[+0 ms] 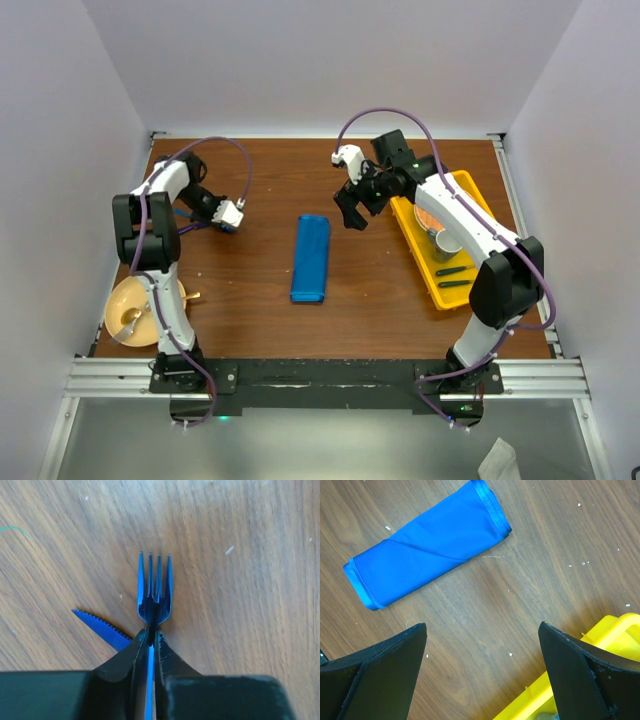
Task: Fold the napkin into a case and place the utensils inside
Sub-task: Pick up the spoon from the corner of the board, then insert the spoon into the folded napkin.
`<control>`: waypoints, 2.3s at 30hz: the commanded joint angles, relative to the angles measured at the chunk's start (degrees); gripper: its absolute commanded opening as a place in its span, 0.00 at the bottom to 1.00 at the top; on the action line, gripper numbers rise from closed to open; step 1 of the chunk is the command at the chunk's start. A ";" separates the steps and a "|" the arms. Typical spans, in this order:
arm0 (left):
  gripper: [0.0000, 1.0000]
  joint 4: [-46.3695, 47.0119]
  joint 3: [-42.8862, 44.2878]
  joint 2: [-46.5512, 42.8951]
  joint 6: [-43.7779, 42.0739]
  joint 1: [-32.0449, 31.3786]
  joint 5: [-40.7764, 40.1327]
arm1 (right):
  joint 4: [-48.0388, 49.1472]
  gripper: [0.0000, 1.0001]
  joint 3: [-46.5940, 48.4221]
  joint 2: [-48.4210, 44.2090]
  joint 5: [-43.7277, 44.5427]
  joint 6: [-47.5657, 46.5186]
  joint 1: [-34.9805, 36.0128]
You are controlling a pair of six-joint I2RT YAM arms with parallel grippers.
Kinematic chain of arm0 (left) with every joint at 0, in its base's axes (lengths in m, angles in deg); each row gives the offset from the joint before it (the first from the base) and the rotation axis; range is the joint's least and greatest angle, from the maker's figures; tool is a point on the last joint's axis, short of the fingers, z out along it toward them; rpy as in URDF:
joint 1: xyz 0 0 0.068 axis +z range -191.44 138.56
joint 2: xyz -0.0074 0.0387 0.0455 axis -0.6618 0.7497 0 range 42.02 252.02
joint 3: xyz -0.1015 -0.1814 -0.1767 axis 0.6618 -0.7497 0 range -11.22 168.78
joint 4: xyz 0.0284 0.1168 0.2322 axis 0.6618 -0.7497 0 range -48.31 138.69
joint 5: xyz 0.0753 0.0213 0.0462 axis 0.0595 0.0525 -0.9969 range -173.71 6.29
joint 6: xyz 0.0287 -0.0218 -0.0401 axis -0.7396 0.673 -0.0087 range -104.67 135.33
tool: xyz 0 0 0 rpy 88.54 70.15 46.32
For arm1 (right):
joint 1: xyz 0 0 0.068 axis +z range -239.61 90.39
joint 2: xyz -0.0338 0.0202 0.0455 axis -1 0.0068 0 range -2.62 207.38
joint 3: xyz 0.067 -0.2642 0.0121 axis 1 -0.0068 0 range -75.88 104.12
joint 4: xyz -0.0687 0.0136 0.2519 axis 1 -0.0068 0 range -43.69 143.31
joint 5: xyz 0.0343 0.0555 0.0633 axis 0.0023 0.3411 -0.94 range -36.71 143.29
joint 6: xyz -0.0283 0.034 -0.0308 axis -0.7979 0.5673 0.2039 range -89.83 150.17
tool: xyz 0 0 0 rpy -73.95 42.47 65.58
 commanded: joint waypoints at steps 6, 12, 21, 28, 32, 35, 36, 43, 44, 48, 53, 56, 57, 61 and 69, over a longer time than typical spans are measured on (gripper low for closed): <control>0.00 1.54 -2.96 -2.32 -1.80 -1.83 1.01 | 1.48 0.98 1.54 -0.54 0.48 0.84 -0.02; 0.00 -1.70 3.00 -4.17 1.18 -3.23 2.77 | 1.84 0.98 1.99 -0.37 -0.31 1.27 -0.02; 0.00 6.88 11.02 -6.01 38.16 -9.29 3.30 | 2.89 0.98 0.76 -2.47 0.03 1.98 -0.02; 0.00 23.75 4.89 -5.05 88.25 -12.02 -5.74 | 3.15 0.98 -0.82 -4.76 1.53 1.89 -0.11; 0.00 30.00 1.27 -3.64 101.37 -13.69 -14.26 | 2.89 0.98 -1.70 -5.64 2.15 1.54 -0.11; 0.00 30.62 0.47 -1.54 107.69 -14.13 -19.10 | 2.63 0.98 -1.97 -5.90 2.50 1.27 -0.20; 0.00 30.54 0.38 -1.01 108.41 -14.22 -20.50 | 2.45 0.98 -1.97 -5.90 2.58 1.19 -0.20; 0.00 28.00 1.26 4.18 110.44 -15.36 -22.89 | 2.10 0.98 -2.67 -6.78 3.29 0.57 -0.20; 0.00 27.38 2.22 4.79 110.26 -15.36 -22.63 | 2.01 0.98 -2.85 -6.96 3.46 0.57 -0.20; 0.09 21.67 6.95 9.96 108.33 -15.36 -21.49 | 1.92 0.98 -3.20 -7.40 3.73 0.48 -0.11; 0.22 15.43 12.15 13.76 105.61 -15.36 -21.22 | 1.92 0.98 -3.64 -8.10 3.90 0.22 -0.20; 0.28 12.97 14.70 15.69 104.99 -15.36 -22.27 | 1.92 0.98 -3.90 -8.28 3.82 0.13 -0.11; 0.27 12.27 15.23 16.48 105.16 -15.36 -22.71 | 2.01 0.98 -3.99 -8.36 3.73 0.13 -0.20; 0.03 12.61 14.89 17.10 108.66 -15.45 -23.33 | 2.27 0.98 -4.34 -8.45 3.47 0.22 -0.11; 0.00 17.69 18.57 9.29 119.39 -15.36 -24.72 | 2.28 0.98 -5.48 -9.33 2.85 0.83 -0.20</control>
